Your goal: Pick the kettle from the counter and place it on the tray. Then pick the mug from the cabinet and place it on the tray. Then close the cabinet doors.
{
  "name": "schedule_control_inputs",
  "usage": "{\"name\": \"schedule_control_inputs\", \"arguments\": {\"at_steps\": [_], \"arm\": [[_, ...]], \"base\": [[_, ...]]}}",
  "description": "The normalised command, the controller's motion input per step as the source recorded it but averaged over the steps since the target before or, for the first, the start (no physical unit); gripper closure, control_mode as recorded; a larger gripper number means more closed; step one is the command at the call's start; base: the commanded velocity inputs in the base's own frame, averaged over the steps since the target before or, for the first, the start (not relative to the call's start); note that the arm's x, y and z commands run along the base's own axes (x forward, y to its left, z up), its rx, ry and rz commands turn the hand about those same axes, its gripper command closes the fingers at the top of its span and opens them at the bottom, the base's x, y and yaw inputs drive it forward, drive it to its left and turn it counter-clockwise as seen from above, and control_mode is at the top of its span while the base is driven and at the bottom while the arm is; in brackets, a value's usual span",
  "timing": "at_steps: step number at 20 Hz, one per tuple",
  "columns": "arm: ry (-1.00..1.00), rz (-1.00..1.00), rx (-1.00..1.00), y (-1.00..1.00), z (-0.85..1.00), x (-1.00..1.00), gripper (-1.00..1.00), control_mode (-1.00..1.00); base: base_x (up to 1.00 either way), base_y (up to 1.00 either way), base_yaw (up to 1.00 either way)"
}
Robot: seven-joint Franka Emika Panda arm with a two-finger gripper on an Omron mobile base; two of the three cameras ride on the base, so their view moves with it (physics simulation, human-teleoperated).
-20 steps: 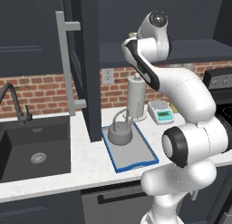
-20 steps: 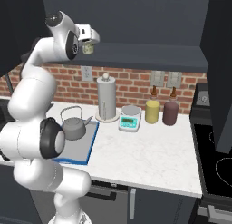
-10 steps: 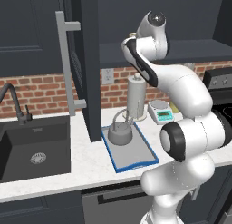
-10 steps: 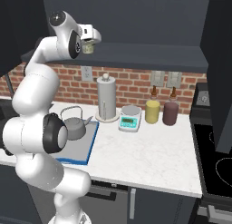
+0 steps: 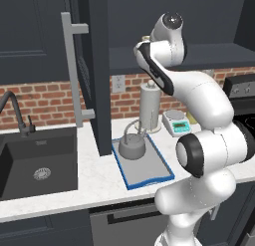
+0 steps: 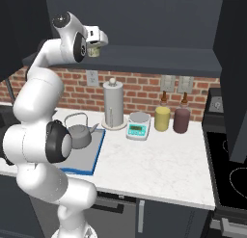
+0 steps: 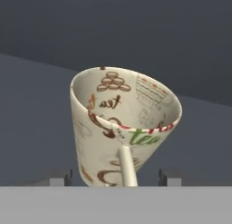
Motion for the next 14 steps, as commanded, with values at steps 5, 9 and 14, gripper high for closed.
{"name": "schedule_control_inputs", "arguments": {"at_steps": [5, 9, 14], "arm": [[0.0, 0.0, 0.0, 0.0, -0.07, 0.09, 1.0, -1.0], [0.05, 0.0, 0.02, -0.02, -0.01, 0.08, 1.0, -1.0], [0.05, 0.0, 0.07, 0.0, -0.01, -0.16, 1.0, -1.0]], "base": [[0.0, 0.0, 0.0], [0.0, 0.0, 0.0], [0.0, 0.0, 0.0]]}}
